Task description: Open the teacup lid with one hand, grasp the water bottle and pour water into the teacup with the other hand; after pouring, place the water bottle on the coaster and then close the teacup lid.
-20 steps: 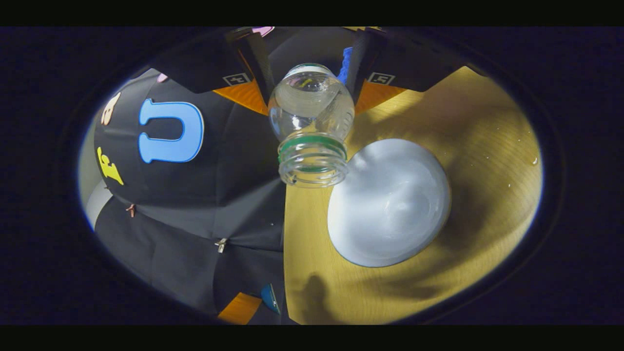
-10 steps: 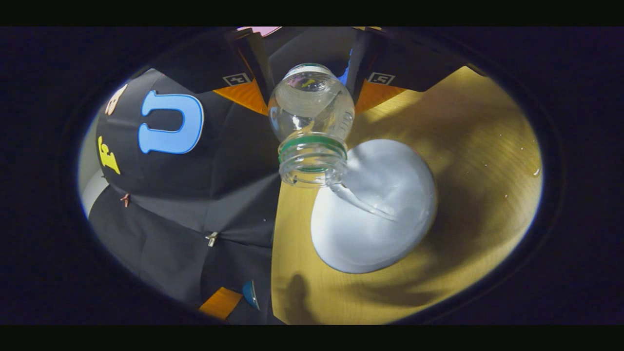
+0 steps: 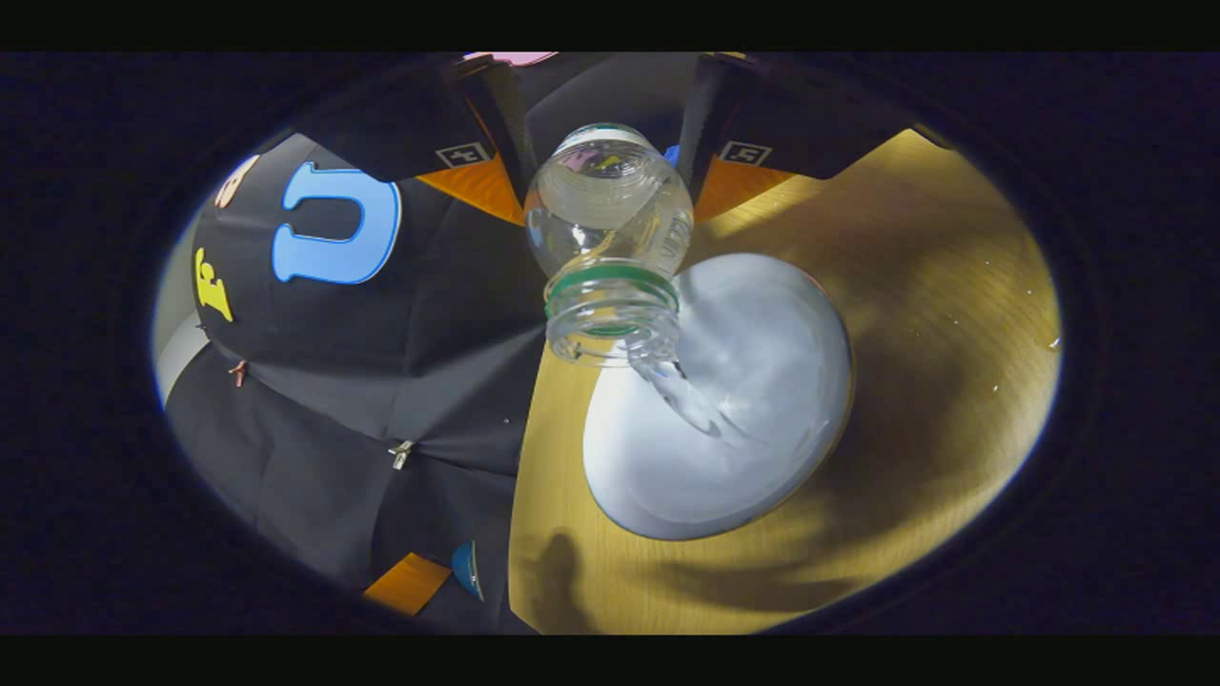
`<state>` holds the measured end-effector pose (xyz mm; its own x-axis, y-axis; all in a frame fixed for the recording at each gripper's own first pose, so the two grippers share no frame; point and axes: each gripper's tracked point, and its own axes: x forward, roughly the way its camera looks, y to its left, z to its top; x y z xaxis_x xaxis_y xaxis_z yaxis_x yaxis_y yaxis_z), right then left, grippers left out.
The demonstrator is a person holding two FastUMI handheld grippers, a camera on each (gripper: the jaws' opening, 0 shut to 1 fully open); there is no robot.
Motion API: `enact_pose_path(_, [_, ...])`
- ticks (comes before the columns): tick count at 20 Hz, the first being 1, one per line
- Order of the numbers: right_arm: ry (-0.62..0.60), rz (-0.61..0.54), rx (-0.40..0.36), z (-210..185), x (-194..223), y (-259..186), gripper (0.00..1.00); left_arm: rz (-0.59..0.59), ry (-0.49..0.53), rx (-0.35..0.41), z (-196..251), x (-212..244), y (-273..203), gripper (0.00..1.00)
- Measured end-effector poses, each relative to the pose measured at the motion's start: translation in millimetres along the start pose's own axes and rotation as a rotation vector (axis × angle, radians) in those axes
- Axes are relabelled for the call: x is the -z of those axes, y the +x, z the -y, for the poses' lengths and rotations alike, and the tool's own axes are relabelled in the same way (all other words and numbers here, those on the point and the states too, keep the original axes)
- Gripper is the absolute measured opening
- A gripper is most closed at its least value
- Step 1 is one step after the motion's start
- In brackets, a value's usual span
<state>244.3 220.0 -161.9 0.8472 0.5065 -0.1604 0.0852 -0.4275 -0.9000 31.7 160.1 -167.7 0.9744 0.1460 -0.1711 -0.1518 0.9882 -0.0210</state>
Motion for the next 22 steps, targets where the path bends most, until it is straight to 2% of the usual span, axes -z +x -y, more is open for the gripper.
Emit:
enact_pose_path(7, [-0.038, 0.005, 0.000, 3.3, -0.3, -0.1, 0.71, 0.006, -0.009, -0.009, -3.2, 1.3, -0.7, 0.23])
enact_pose_path(8, [-0.045, 0.004, 0.002, 4.3, 0.7, 0.8, 0.71, 0.006, -0.010, -0.010, -3.7, 0.6, -0.8, 0.19])
enact_pose_path(10, [-0.059, 0.004, -0.001, 4.0, 1.8, 0.8, 0.71, 0.007, -0.009, -0.015, -5.2, 1.7, -1.3, 0.23])
enact_pose_path(11, [-0.058, 0.010, -0.012, 2.1, 1.3, 2.6, 0.71, 0.011, -0.004, -0.025, -6.8, 1.6, -1.7, 0.19])
enact_pose_path(12, [-0.071, 0.007, -0.011, 4.0, 2.3, 2.0, 0.71, 0.010, 0.001, -0.031, -8.4, 2.3, -2.0, 0.23])
enact_pose_path(16, [-0.102, 0.026, -0.007, 8.8, 1.5, 1.4, 0.71, 0.005, -0.022, -0.036, -8.9, 6.3, -4.9, 0.23])
enact_pose_path(17, [-0.115, 0.029, -0.009, 8.7, 0.4, 0.8, 0.71, 0.005, -0.024, -0.036, -9.0, 6.8, -4.9, 0.27])
enact_pose_path(19, [-0.131, 0.030, -0.014, 10.8, 1.3, 1.7, 0.71, 0.009, -0.025, -0.036, -8.5, 7.1, -5.4, 0.23])
enact_pose_path(21, [-0.141, 0.027, -0.012, 12.7, 3.1, 2.6, 0.71, 0.014, -0.025, -0.038, -8.5, 6.0, -6.3, 0.23])
enact_pose_path(22, [-0.148, 0.025, -0.011, 14.3, 3.8, 3.0, 0.71, 0.014, -0.025, -0.039, -8.8, 5.4, -6.1, 0.27])
